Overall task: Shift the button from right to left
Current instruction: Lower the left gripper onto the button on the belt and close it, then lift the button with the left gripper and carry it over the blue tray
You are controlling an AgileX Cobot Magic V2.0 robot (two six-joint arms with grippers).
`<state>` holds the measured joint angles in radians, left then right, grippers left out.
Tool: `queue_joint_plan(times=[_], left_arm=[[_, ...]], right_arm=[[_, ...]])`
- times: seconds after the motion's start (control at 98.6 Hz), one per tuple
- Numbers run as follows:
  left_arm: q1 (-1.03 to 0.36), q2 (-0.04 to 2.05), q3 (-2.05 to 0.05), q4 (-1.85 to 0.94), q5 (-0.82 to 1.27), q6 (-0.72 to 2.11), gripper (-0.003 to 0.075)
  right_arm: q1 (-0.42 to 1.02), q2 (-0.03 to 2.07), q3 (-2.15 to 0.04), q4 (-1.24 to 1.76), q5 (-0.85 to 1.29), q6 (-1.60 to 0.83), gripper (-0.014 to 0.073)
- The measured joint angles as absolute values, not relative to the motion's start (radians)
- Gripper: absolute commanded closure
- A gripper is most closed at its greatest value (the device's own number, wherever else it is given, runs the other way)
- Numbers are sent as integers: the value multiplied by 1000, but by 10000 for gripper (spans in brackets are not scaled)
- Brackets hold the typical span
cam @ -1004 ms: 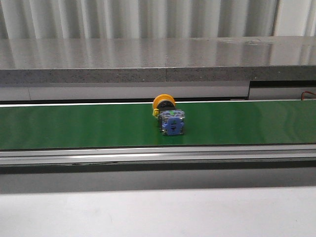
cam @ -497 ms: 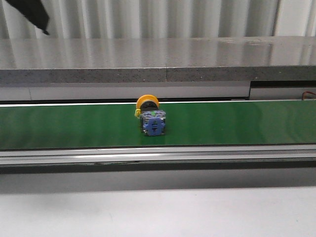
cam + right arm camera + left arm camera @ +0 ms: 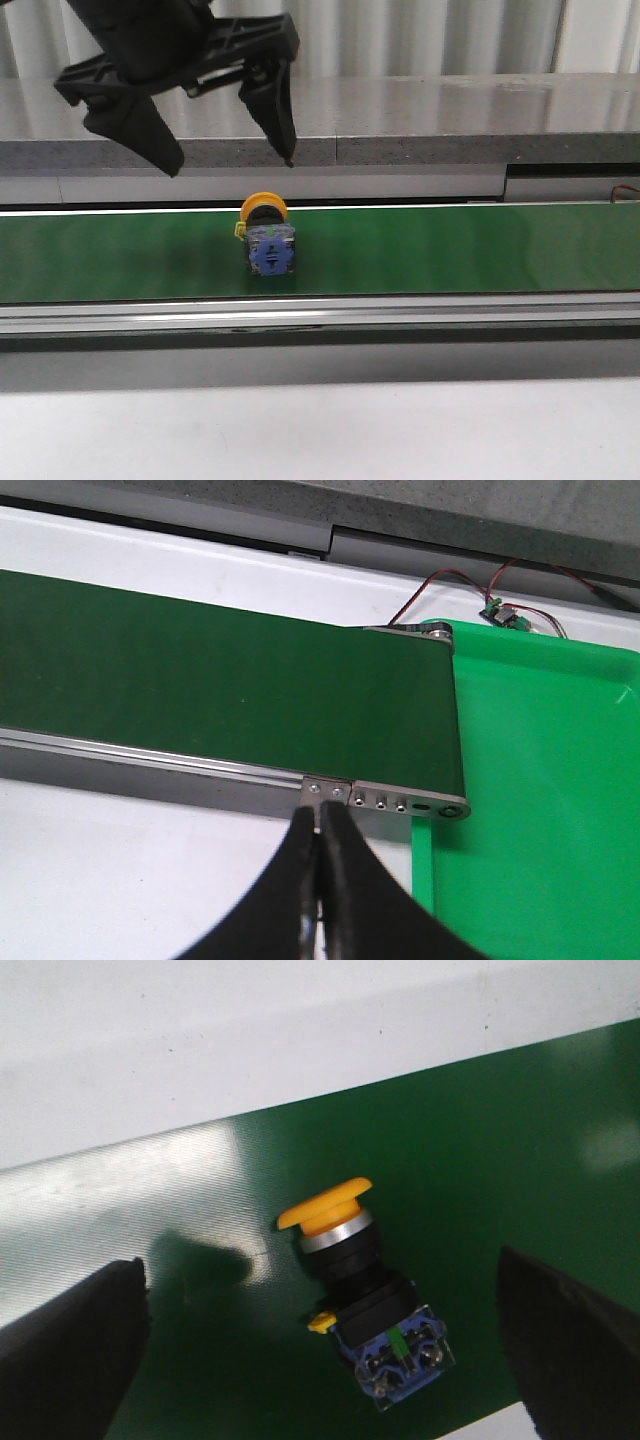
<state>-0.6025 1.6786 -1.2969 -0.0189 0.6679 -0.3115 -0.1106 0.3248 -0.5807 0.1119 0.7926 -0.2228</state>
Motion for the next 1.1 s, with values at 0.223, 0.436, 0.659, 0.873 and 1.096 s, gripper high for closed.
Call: queue_joint_plan(times=[0.223,0.436,0.659,0.873,1.096], left_arm=[[-611,1751,-1305,9,667,-341,49],[-612,1795,-1305,69,678,-396,71],[-612,1834,-1310,88,704,-403,321],[-612,1834,-1313,99,709,-404,727],[-603,1755,-1311,150,761,-404,740]], right_arm=[[-111,325,-581,112,793,-223,661],[-111,325,-581,112,793,-223,661],[-111,325,-581,112,793,-223,661],[-111,325,-581,112,793,-223,661],[-111,325,-581,112,793,-223,661]])
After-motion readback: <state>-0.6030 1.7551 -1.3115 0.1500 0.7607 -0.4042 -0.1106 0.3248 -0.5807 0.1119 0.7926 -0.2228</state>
